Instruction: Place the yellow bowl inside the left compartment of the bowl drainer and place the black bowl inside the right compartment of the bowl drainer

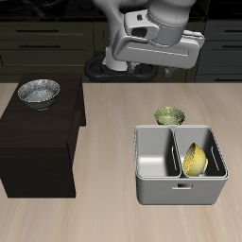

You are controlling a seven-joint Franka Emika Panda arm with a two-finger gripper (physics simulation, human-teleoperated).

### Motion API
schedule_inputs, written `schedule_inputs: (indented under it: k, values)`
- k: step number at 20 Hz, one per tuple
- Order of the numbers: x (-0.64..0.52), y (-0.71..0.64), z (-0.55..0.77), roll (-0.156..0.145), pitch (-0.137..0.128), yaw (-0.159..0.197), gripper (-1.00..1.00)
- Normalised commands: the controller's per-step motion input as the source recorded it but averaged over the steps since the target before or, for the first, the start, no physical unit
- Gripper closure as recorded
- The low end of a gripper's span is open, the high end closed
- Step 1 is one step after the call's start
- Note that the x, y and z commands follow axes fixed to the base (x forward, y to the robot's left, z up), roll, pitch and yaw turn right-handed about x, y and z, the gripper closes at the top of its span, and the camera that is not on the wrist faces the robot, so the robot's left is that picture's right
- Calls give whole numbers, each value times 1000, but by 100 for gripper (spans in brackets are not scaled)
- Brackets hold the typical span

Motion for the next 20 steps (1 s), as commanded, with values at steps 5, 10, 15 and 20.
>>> schedule_inputs:
  k: [5,10,15,20]
  values:
    - [-145,-405,-54,-25,-34,21,-100]
    - [-338,-398,-55,-9,-36,-5,-100]
    - [-190,-265,-15,-2,-19,28,-100]
    - [-173,-442,187,-2,-36,-17,-100]
